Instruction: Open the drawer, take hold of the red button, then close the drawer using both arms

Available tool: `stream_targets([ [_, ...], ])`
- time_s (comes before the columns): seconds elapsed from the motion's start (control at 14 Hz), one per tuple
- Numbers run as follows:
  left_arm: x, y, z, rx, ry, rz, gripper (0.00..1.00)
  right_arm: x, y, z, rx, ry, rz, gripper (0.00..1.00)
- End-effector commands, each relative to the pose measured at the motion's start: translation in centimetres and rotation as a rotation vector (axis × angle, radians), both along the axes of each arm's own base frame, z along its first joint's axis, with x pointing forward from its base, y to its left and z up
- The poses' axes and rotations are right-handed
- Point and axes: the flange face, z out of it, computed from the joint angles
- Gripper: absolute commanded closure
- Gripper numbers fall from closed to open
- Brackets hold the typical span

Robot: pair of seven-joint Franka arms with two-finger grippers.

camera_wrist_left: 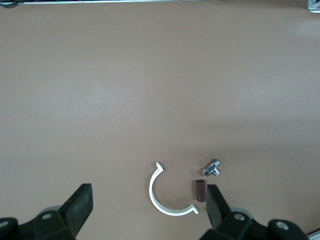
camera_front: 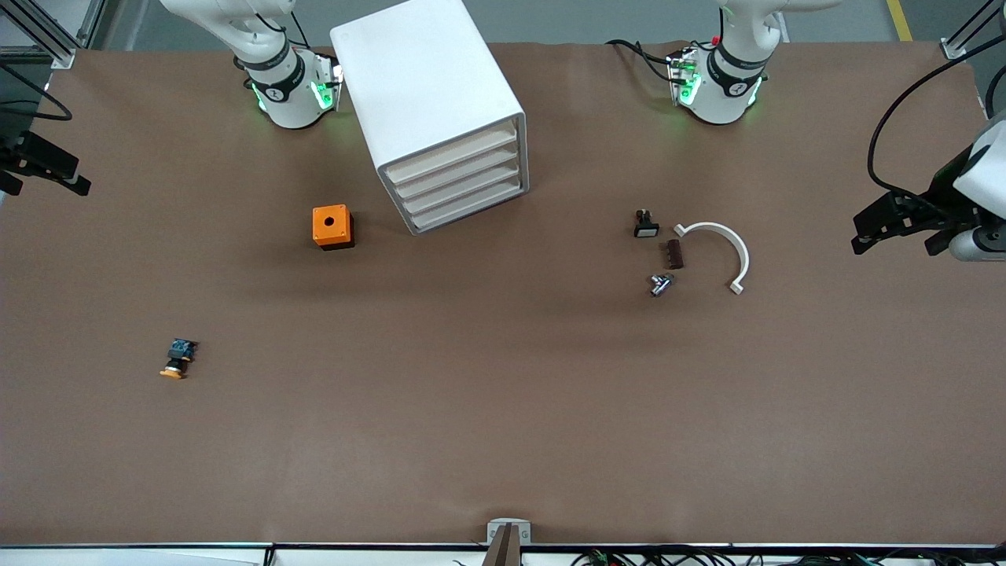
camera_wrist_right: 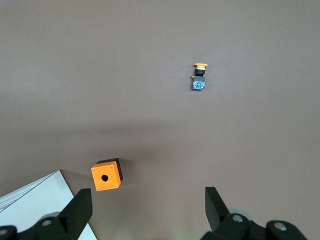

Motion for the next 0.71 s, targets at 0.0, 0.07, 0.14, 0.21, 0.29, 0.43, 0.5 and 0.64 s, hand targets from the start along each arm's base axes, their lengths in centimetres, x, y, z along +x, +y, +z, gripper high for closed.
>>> stream_targets([
  [0.0,0.31,0.08,0.38,0.011,-0.01,0.006,0.0,-0.68,0.26,0.07,0.018,-0.001,-0.016,0.0],
  [0.07,0.31,0.08,0.38,0.011,-0.01,0.006,0.0,-0.62,0.26,0.0,0.018,-0.001,-0.015,0.0],
  [0.14,0.3,-0.01,0.38,0.011,-0.01,0.005,0.0,-0.53,0.33,-0.05,0.017,-0.003,-0.013,0.0],
  [0.21,0.35,0.08,0.29,0.011,-0.008,0.006,0.0,-0.52,0.41,-0.05,0.017,-0.003,-0.012,0.0],
  [0.29,0.36,0.17,0.29,0.011,-0.008,0.008,0.0,-0.54,0.4,-0.07,0.016,-0.001,-0.012,0.0],
  [0.43,0.37,0.44,0.29,0.011,-0.008,0.014,0.0,-0.63,0.16,0.07,0.016,-0.003,-0.009,0.0],
  [0.5,0.37,0.62,0.27,0.011,-0.007,0.015,0.0,-0.71,0.12,0.12,0.012,-0.001,-0.005,0.0],
  [0.64,0.4,0.91,0.29,0.025,-0.009,0.003,0.0,-0.7,0.27,0.12,0.004,0.0,-0.001,0.0],
])
